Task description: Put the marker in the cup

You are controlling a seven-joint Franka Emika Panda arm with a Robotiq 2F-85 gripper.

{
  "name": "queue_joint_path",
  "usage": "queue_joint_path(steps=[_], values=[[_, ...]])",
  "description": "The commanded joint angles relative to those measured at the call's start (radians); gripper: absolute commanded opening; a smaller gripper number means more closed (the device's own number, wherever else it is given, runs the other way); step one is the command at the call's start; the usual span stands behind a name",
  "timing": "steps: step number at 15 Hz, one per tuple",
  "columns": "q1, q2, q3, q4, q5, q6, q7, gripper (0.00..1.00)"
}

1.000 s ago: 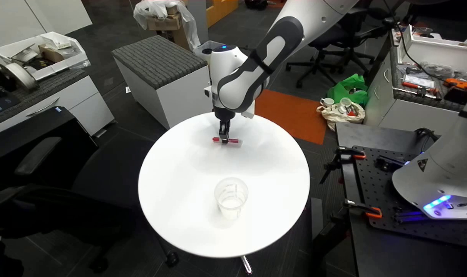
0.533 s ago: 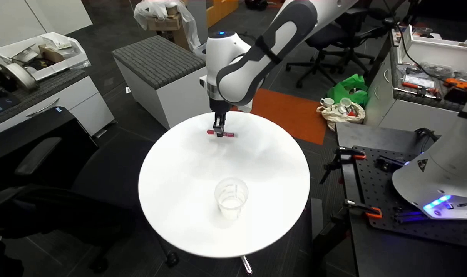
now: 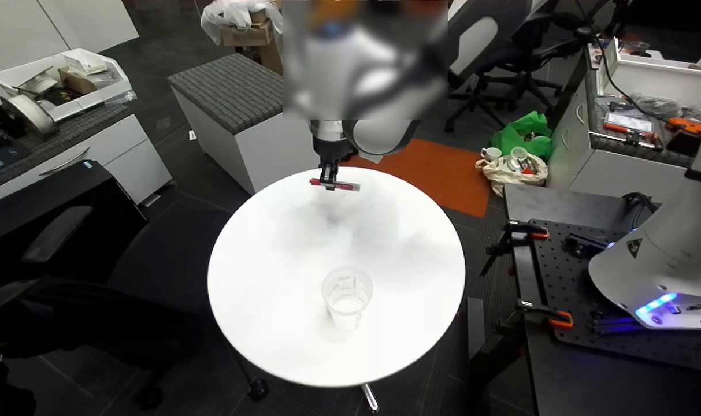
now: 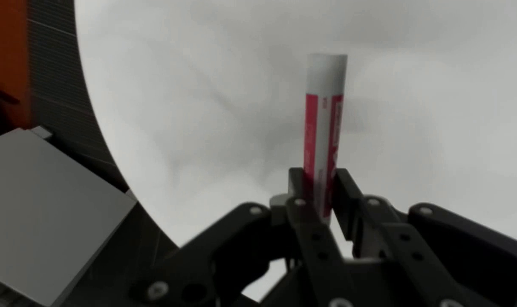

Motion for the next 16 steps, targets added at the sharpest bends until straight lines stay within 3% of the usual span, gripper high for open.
queue_joint_path(steps=[1, 10, 13, 16], values=[[0.090, -0.074, -0.078, -0.061, -0.144, 0.024, 0.160, 0.05], [0.197, -0.118, -0.152, -0.082, -0.452, -0.022, 0.480, 0.05], [0.235, -0.110, -0.130, -0.064, -0.514, -0.101, 0.585, 0.05], [0.261, -0.104, -0.074, -0.041, -0.494, -0.242, 0.597, 0.05]])
